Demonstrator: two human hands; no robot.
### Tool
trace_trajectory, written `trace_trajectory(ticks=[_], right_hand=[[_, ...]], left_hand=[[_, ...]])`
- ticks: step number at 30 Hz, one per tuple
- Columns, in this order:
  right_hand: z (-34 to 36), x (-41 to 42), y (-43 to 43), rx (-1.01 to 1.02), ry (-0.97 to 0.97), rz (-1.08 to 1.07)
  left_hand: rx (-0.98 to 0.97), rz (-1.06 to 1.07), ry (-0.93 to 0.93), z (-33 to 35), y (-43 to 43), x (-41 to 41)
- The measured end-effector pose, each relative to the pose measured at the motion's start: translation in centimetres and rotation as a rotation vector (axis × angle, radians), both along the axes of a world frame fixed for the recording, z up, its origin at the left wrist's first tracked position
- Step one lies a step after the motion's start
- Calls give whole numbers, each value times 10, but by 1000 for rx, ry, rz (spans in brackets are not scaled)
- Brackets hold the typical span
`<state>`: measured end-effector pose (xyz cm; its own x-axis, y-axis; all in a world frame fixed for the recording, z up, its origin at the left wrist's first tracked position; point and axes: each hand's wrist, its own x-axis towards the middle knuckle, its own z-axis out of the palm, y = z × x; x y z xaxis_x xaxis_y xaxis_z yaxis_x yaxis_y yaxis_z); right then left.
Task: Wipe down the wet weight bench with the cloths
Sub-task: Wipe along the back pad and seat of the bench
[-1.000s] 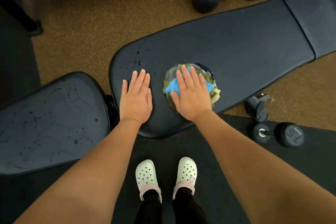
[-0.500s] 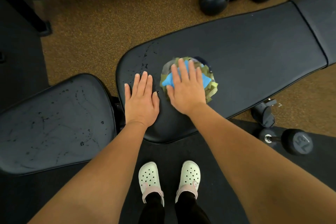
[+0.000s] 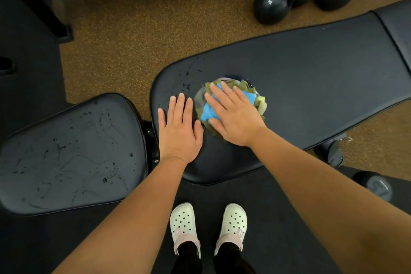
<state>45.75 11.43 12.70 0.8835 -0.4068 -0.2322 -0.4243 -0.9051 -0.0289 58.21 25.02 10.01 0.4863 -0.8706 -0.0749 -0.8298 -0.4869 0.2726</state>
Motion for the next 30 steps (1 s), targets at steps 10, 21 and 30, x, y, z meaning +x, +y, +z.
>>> trace_trajectory(ticks=[10, 21, 30], right_hand=[[-2, 38, -3, -22, 1, -191], [-1, 64, -13, -29, 15, -358], [0, 37, -34, -34, 37, -249]], left_hand=[[26, 38, -14, 0, -1, -2], [80, 82, -36, 1, -2, -1], [84, 69, -27, 2, -2, 0]])
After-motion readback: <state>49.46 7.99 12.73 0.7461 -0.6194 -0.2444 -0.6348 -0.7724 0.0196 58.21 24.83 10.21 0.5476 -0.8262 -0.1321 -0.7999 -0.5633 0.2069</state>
